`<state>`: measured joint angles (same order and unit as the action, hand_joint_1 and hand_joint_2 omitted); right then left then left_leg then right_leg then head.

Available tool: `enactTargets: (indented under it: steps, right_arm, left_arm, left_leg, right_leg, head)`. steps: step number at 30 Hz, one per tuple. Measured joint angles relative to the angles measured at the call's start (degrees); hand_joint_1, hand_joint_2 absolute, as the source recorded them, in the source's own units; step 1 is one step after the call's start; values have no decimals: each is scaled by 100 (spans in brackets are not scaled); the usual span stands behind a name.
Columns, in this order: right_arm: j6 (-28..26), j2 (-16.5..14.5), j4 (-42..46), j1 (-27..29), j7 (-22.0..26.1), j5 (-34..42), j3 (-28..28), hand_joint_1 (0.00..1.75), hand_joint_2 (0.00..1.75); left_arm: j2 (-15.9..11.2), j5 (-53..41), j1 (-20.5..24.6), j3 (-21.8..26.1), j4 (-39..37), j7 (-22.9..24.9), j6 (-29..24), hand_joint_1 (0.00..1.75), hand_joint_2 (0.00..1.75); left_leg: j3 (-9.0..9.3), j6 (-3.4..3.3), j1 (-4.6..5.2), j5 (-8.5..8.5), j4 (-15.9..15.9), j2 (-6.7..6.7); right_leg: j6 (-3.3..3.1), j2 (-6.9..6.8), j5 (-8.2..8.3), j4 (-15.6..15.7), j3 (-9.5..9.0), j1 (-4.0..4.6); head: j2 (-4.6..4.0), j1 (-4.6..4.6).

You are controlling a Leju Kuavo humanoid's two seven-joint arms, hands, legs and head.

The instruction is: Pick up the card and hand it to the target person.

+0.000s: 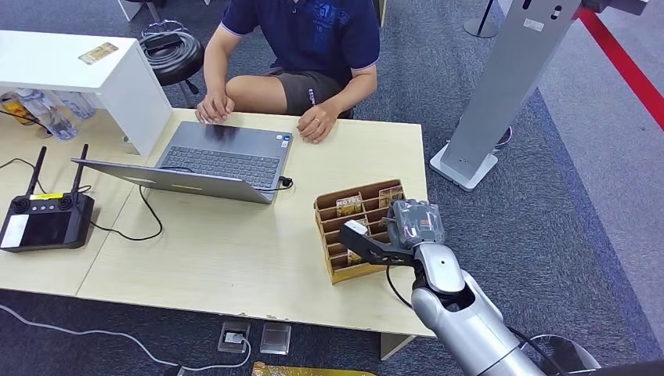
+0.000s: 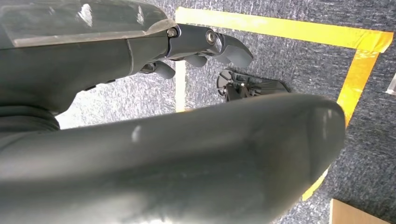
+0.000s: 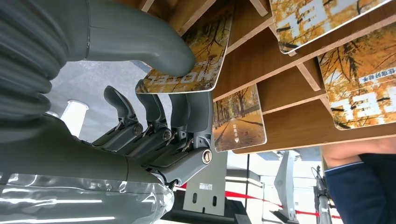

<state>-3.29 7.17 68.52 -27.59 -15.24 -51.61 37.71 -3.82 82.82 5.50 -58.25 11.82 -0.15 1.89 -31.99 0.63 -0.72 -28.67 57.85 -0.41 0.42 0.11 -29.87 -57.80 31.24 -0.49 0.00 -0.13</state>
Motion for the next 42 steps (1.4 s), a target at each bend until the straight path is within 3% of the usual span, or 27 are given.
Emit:
enactTargets:
  steps: [9, 19, 27, 33, 42]
  right_arm:
    - [-53, 2, 90, -40, -12, -119, 24, 148, 175]
    - [58, 27, 1272, -158, -245, -331, 37, 148, 175]
    - [123, 7, 1784, -558, -75, -265, 128, 148, 175]
    - [-151, -313, 1004, -1264, 352, -233, 372, 148, 175]
    - [-549, -1019, -911, -2167, 796, -367, 750, 148, 175]
  left_arm:
    - [0, 23, 0, 0, 0, -89, 19, 0, 0]
    - [0, 167, -8, 5, 0, -124, -6, 0, 0]
    - [0, 180, -9, 7, 0, -126, -26, 0, 0]
    - [0, 170, 14, 7, 0, -100, 1, 0, 0]
    - [2, 161, 28, 7, 0, -50, -31, 0, 0]
  left_leg:
    - [-1, 0, 0, 0, 0, 0]
    - [0, 0, 0, 0, 0, 1]
    - [-3, 0, 0, 0, 0, 1]
    - [-5, -1, 0, 3, 0, -6]
    - [-16, -1, 0, 4, -1, -8]
  right_leg:
    - [0, 0, 0, 0, 1, 0]
    - [0, 1, 0, 0, 1, 0]
    - [0, 0, 0, -1, 0, 0]
    - [0, -5, 0, -3, 0, 1]
    - [0, -6, 0, -8, 10, 0]
  head:
    - [0, 4]
    - [0, -1]
    - [0, 8]
    - [0, -6]
    - [0, 4]
